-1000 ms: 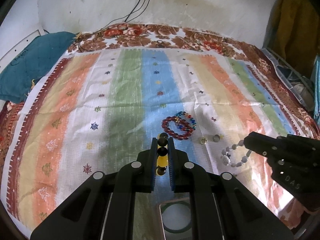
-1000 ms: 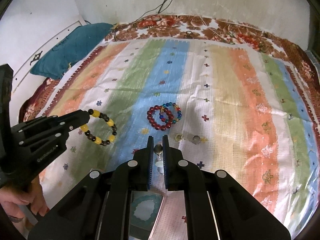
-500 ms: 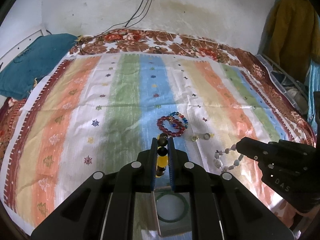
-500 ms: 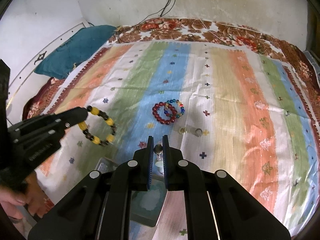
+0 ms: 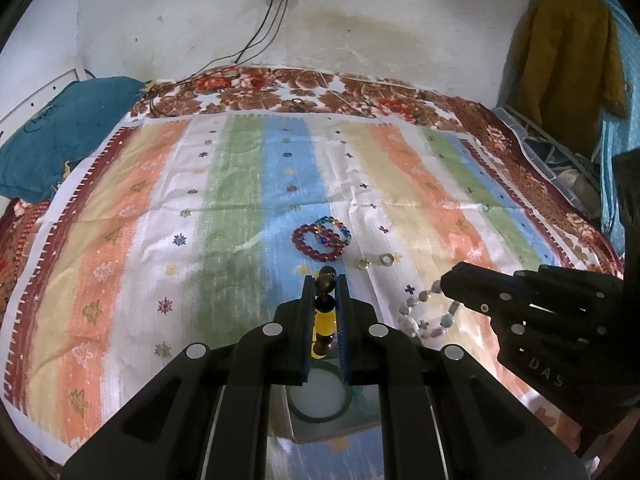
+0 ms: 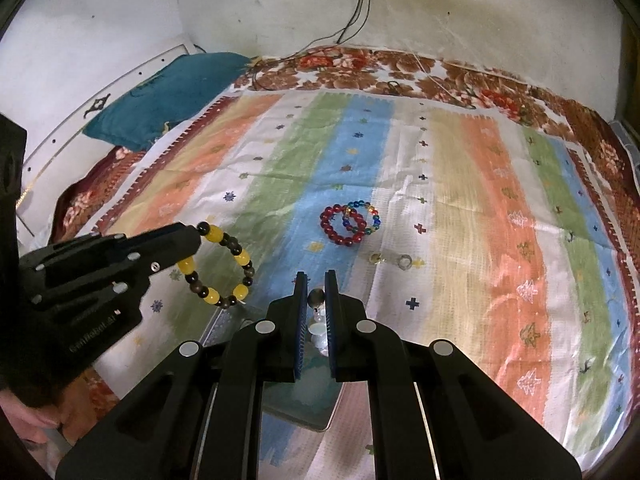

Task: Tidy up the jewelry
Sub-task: 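Lift both held bracelets and carry them toward the tin box, then lower both bracelets into the silver tin box and open both tools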

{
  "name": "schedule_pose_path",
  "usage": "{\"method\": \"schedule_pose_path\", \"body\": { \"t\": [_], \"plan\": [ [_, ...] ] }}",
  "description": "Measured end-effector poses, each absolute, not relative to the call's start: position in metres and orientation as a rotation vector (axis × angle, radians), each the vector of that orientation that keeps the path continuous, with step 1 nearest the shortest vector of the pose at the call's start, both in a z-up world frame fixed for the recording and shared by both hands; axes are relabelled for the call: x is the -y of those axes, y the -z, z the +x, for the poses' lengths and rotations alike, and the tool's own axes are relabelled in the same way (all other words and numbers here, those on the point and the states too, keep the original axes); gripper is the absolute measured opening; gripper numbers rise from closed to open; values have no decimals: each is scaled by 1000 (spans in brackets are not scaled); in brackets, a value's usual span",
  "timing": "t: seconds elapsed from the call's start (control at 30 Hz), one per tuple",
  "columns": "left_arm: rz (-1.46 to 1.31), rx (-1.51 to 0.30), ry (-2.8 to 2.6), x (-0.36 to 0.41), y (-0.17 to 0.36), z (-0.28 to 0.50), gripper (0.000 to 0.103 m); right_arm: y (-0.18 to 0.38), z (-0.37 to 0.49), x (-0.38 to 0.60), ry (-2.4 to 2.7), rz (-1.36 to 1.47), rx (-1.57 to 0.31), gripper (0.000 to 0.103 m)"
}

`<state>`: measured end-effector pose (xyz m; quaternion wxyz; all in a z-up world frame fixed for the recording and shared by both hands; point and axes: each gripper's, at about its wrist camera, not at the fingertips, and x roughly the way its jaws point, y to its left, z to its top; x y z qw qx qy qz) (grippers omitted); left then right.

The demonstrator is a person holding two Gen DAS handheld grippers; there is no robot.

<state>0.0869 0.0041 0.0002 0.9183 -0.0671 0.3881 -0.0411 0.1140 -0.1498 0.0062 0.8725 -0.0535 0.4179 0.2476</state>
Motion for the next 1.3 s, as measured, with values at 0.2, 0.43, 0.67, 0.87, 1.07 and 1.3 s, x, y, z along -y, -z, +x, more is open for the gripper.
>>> {"method": "schedule_pose_path", "body": {
  "t": [0.2, 0.43, 0.67, 0.87, 1.07, 1.3],
  "plan": [
    [-141, -804, 87, -1, 2, 77, 9, -3, 106, 149, -521, -120, -882, 10],
    [-136, -828, 69, 1, 8, 71, 9, 7, 96, 155, -518, -105, -913, 10],
    [-142, -868, 89, 4, 16, 68, 10, 12, 90, 155, -528, -103, -932, 10],
    [-126, -877, 25, -2, 19, 72, 54, 15, 95, 159, -514, -98, -940, 53],
    [-169, -898, -8, -19, 24, 84, 62, 22, 107, 172, -454, -82, -963, 59],
    [-155, -899, -19, -18, 24, 98, 70, 27, 122, 187, -399, -64, -971, 65]
  ]
}}
